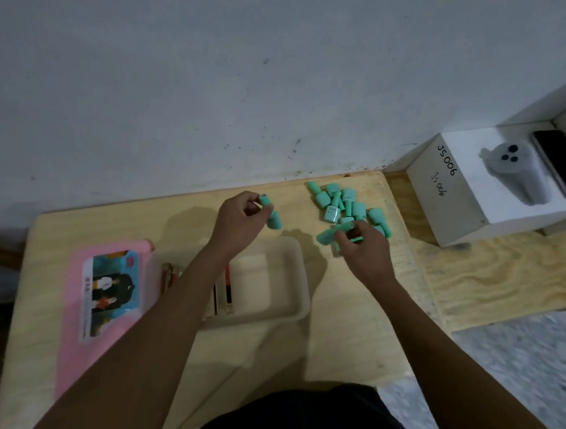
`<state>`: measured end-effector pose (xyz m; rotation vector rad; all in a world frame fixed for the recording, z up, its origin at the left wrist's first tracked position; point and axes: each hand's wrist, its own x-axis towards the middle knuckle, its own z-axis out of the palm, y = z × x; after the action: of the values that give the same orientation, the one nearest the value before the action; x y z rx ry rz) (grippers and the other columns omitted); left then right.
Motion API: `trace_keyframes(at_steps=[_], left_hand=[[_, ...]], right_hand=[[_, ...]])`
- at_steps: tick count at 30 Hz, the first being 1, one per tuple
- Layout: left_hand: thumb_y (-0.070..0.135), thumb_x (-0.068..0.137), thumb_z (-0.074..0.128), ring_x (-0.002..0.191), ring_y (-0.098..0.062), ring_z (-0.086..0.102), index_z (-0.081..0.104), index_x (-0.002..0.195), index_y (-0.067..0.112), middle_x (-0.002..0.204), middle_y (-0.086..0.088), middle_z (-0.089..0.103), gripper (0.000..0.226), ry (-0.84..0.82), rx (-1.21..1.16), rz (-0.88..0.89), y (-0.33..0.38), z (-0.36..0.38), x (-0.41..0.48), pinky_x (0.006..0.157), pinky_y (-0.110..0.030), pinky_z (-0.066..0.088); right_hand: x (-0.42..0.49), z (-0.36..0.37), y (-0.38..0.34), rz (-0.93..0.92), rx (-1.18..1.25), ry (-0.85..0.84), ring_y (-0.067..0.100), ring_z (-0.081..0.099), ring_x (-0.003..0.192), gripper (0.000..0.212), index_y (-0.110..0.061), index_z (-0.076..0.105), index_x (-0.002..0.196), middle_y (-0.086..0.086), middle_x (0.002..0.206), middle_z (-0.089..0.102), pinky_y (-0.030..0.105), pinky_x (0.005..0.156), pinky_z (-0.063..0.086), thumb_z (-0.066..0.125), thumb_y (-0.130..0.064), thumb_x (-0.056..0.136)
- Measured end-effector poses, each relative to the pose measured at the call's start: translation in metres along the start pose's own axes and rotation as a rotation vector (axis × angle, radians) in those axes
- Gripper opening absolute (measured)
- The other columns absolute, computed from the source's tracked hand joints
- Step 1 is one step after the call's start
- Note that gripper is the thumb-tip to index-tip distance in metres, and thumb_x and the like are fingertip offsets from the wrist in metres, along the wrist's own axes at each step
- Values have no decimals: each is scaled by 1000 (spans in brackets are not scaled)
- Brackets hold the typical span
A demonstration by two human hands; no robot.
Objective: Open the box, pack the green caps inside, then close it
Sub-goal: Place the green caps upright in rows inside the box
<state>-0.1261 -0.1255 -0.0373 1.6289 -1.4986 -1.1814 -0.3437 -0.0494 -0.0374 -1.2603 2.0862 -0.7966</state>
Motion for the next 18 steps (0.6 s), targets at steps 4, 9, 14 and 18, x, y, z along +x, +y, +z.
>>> trace_keyframes(at_steps=[4,9,14,18], left_hand=[[25,87,66,56,-10,49,63,94,11,69,-1,59,15,43,-61,27,-9,-17,-35,50,-14,38],[25,87,66,55,-12,50,60,90,9,71,-7,63,18,45,-104,35,-21,-24,-64,51,-24,40],[24,85,68,58,-12,55,58,88,14,70,-1,63,15,80,-46,22,-28,-20,-72,49,-16,41],[26,85,68,54,-11,52,59,87,14,70,-3,65,15,42,5,25,-35,-10,-70,47,-22,40]], right_hand=[[-27,-7,-19,-118,-96,1,3,59,74,20,-24,64,97,-13,84,62,27,63,49,63,-42,85],[-42,22,-28,-243,-267,-26,7,56,81,28,-26,65,102,-11,95,57,30,65,47,64,-47,84],[-40,53,-24,-418,-449,2,18,57,100,30,-21,71,104,-2,104,60,31,66,49,65,-42,83],[-37,61,-18,-467,-585,14,20,56,100,30,-20,73,104,0,107,61,30,62,45,64,-42,85]])
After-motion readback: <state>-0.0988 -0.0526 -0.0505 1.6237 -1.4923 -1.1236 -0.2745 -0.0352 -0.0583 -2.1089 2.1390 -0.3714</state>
